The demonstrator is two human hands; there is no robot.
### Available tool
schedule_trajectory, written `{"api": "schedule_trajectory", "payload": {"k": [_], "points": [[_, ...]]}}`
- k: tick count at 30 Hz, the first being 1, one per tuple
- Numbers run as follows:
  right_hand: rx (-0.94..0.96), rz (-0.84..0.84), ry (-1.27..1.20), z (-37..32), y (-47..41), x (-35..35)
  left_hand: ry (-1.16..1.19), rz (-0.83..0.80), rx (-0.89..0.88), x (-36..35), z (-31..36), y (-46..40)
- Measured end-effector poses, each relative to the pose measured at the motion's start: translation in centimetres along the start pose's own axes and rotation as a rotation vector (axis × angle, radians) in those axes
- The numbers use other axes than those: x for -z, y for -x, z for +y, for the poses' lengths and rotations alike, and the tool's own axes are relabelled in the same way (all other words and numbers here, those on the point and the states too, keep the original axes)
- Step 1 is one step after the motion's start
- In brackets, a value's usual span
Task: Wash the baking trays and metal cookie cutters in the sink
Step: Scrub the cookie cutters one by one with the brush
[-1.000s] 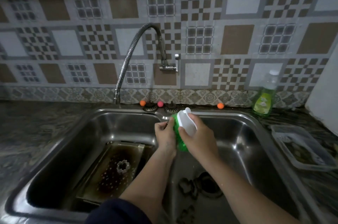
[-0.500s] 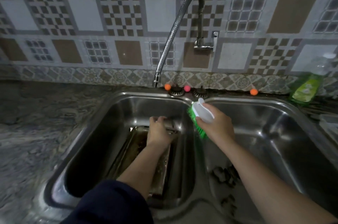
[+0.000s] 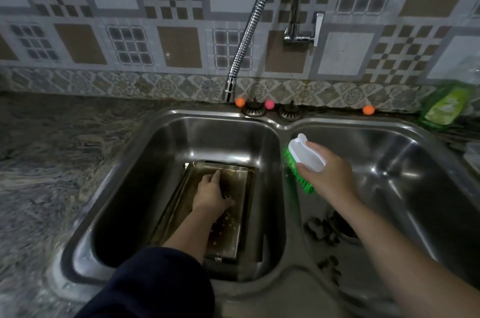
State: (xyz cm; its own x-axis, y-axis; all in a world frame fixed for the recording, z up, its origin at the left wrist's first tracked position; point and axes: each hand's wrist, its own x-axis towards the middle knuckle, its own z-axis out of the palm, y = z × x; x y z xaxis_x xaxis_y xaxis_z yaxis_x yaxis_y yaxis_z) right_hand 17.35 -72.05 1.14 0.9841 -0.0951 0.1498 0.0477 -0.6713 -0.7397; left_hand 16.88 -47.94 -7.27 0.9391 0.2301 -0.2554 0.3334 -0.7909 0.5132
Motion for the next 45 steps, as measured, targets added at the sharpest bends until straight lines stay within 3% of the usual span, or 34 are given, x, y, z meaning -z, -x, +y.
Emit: {"api": "schedule_trajectory", "payload": {"k": [10,13,16,20,26,32,38,45], "points": [[-0.128,-0.05,-0.027,3.2,-0.2,4.1,0.012,0.283,-0.315,0.7,11.3,1.1],[-0.176,-0.046,-0.026,4.8,-0.3,6.5,-0.004,0.273,-0.435,-1.8,15.5,2.4],[-0.196,-0.055,-0.051,6.9,0.1,8.6,-0.096,0.129,-0.483,-6.4,18.2,3.2],[-0.19,-0.082,-0.079,9.8,0.7,10.5,-0.163,-0.169,-0.304,-11.9,19.5,3.9],[-0.135,-0.153,-0.086,13.5,0.8,11.5,-0.268,-0.326,-0.159,-17.0,20.1,4.2],[-0.109,-0.184,-0.01,16.5,-0.2,12.5,-0.271,-0.344,-0.05,-20.8,21.3,3.3],[-0.076,-0.203,-0.041,18.2,-0.4,12.8,-0.427,-0.219,0.006,-22.1,21.6,2.3],[-0.065,-0.165,-0.026,18.8,-0.5,15.0,-0.347,-0.123,-0.044,-20.3,22.4,2.6]]}}
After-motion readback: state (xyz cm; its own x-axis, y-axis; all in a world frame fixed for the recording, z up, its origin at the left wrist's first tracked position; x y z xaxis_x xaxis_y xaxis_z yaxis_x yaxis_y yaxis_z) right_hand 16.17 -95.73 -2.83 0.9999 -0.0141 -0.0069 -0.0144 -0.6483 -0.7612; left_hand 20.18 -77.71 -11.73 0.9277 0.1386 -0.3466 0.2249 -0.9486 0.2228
